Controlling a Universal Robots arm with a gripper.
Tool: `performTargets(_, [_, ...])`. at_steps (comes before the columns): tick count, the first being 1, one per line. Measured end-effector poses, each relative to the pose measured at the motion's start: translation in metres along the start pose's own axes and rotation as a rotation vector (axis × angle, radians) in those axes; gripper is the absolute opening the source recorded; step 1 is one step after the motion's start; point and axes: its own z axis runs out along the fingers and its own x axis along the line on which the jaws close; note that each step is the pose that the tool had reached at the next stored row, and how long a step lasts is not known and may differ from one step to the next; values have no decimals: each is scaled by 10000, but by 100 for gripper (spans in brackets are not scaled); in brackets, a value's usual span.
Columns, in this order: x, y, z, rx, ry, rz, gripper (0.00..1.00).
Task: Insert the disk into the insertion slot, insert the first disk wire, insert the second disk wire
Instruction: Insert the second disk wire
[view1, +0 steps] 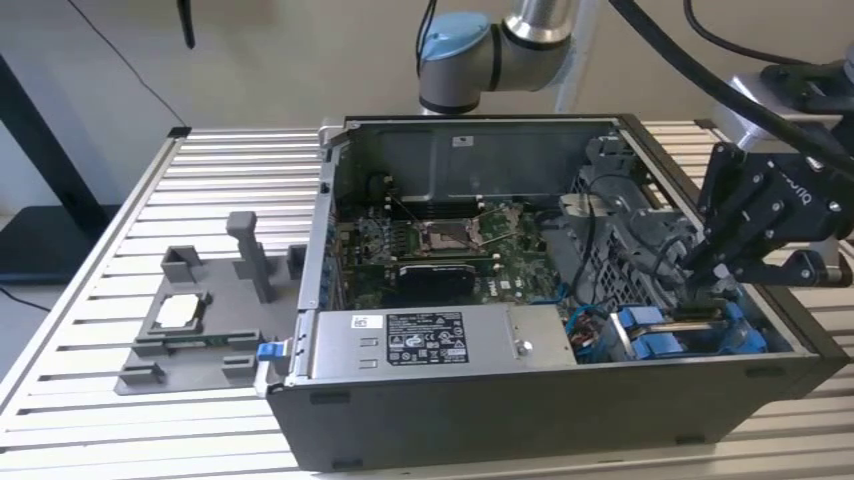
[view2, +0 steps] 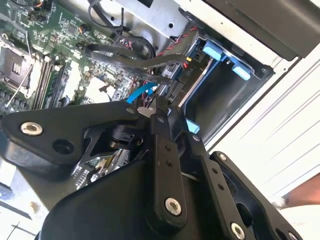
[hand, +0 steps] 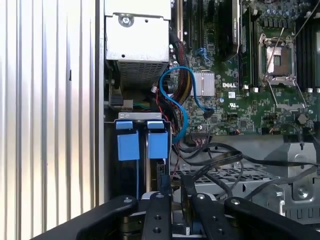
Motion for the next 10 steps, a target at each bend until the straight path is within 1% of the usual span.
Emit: performTargets(10, [0,2,-1,0,2,0,24])
